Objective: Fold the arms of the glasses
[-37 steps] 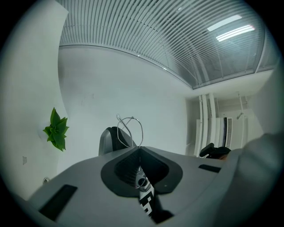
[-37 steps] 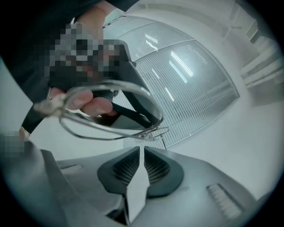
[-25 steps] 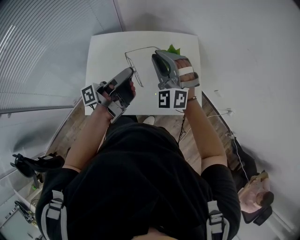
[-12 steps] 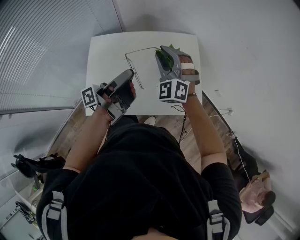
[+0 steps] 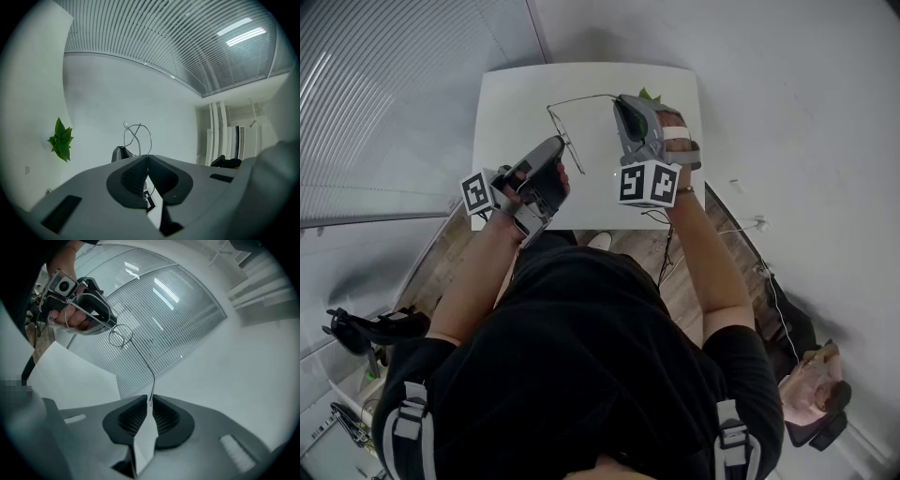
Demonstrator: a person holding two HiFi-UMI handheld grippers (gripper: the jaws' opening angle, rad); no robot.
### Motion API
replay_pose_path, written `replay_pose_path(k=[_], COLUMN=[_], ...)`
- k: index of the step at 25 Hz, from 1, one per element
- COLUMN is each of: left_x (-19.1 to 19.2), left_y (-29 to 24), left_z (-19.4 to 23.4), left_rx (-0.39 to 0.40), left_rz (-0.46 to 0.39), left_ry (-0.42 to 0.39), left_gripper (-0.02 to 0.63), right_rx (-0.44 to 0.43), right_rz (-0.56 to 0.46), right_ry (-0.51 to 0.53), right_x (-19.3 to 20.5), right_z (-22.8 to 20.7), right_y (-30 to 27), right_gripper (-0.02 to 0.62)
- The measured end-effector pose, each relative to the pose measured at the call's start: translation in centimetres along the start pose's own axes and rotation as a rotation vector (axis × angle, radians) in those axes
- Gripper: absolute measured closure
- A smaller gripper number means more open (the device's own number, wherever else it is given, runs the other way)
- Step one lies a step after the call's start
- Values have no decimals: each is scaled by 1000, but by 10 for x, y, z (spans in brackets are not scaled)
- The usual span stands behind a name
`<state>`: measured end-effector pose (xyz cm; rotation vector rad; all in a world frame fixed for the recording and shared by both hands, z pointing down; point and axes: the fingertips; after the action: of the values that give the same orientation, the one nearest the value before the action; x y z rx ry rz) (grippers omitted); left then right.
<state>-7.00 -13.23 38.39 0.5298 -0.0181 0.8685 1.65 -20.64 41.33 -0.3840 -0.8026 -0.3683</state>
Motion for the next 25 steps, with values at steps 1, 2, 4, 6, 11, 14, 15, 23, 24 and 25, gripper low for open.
replay_pose_path(k=[1, 2, 4, 6, 11, 14, 15, 23, 24, 25], left_x=[-1, -1, -2, -3, -6, -9, -11, -22, -24, -25], left_y=[0, 0, 0, 1, 4, 5, 5, 6, 6, 6], left_z=[1, 2, 2, 1, 1, 1, 1, 1, 1, 2], left_rx=[-2, -3, -6, -10, -16, -17, -19, -34, -36, -38], left_rz=[-2, -4, -7, -9, -18, -26, -29, -62, -66, -69], left_ry=[0, 0, -1, -4, -11, -16, -18, -30, -31, -31], left_gripper=[595, 595, 595, 595, 595, 595, 595, 595, 595, 595], right_rx=[0, 1, 2, 3, 3, 2, 1, -8, -9, -11], right_rz=[-1, -2, -3, -4, -11, -17, -19, -39, -42, -45], right_ry=[1, 2, 3, 5, 2, -4, -5, -13, -14, -16], right_x=[0, 0, -1, -3, -8, -11, -12, -25, -27, -28], right_z=[0, 1, 2, 3, 8, 11, 12, 22, 23, 25], right_y=[0, 1, 3, 6, 11, 14, 15, 23, 24, 24], right_gripper=[549, 549, 549, 549, 549, 549, 549, 549, 549, 551])
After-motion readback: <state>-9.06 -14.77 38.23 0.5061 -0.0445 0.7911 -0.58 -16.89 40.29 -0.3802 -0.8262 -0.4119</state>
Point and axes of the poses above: the fingertips, and each gripper's own axes: y backward along the fingers, z to its left, x out of its underside, and after that the axes turned 13 degrees about -y, right-handed
